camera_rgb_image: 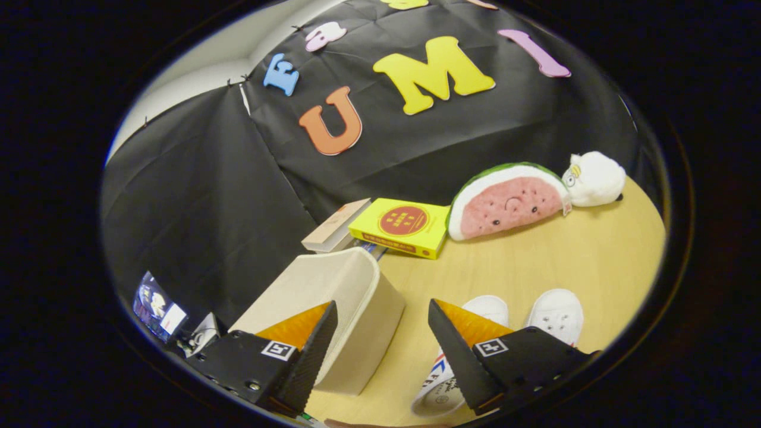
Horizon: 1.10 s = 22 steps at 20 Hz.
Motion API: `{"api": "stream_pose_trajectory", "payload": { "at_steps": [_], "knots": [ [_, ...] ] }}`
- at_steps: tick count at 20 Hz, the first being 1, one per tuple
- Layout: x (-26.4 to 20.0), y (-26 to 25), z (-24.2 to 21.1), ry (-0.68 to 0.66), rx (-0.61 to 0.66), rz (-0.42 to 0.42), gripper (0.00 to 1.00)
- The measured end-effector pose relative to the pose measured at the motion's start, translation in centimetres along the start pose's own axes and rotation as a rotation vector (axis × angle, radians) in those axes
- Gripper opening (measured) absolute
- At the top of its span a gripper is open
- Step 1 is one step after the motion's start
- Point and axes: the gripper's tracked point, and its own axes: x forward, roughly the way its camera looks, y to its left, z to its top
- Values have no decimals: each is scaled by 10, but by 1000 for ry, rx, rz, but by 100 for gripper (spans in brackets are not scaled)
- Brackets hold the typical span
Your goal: Open the storage box then place both shoes into the box .Put the left shoe in first, then the right shoe, with the right side of both shoes facing outward in a uniform manner.
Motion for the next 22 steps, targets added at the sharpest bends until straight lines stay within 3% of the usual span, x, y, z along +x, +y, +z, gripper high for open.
{"api": "stream_pose_trajectory", "payload": {
  "at_steps": [2,5,17,19,22],
  "knots": [
    [12,8,2,40,49,71,93],
    [23,30,1,118,146,251,93],
    [63,48,-31,395,428,548,93],
    [56,54,-28,401,474,568,64],
    [42,44,-25,411,502,542,59]
  ]
}}
